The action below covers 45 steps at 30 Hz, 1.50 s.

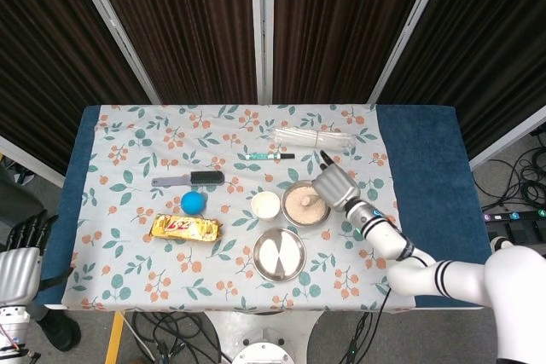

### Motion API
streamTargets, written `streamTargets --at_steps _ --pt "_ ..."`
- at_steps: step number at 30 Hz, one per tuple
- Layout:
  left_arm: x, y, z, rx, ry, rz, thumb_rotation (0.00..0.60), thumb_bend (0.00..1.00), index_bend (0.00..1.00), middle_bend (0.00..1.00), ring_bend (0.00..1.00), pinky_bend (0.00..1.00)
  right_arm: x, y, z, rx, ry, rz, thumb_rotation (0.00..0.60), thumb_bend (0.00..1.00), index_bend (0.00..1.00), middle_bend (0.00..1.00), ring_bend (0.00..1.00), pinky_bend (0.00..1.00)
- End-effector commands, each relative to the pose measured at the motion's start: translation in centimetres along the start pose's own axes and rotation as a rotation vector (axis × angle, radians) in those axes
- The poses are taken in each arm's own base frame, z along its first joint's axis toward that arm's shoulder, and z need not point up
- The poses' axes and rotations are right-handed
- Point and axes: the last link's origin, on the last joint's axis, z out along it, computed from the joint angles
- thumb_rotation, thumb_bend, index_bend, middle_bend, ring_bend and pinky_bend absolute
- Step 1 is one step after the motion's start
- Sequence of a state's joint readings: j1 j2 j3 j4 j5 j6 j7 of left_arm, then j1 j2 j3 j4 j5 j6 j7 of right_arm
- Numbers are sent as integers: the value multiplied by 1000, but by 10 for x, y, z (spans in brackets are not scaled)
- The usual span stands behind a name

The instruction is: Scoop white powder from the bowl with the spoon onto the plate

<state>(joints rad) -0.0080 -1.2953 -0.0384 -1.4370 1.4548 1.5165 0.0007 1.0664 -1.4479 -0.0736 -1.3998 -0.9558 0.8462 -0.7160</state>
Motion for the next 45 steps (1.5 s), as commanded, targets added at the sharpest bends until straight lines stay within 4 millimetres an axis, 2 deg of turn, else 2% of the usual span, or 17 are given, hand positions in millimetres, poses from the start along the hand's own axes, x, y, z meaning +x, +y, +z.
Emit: streamTargets --at_steps 1,5,10,17,25,28,38,45 --pt "1 1 0 0 3 2 600 74 162 143 80 101 3 13 -11 -22 38 17 600 327 603 577 261 0" --pt "3 2 1 -3 6 4 600 75 162 143 80 101 16 19 -17 -22 83 21 600 327 603 577 261 0" --pt "3 2 1 -2 9 4 600 75 163 143 80 101 39 16 -14 -3 140 38 600 327 603 577 265 0" --pt "1 0 -2 7 3 -3 600 74 162 143 80 101 68 -8 7 78 166 -29 600 327 603 577 266 0" --pt "-1 -4 -7 25 6 -17 600 74 162 143 80 101 77 -38 29 153 141 -175 600 327 603 577 266 0" --pt "-2 -4 -7 22 9 -19 600 75 162 143 80 100 81 -48 34 176 153 -264 600 327 603 577 266 0" --pt "-3 -5 -9 27 17 -30 600 75 162 143 80 101 99 -76 36 269 287 -733 600 327 603 577 265 0" --pt "-4 -6 -11 32 18 -36 600 74 162 143 80 101 98 -83 34 307 336 -895 600 327 605 577 258 0"
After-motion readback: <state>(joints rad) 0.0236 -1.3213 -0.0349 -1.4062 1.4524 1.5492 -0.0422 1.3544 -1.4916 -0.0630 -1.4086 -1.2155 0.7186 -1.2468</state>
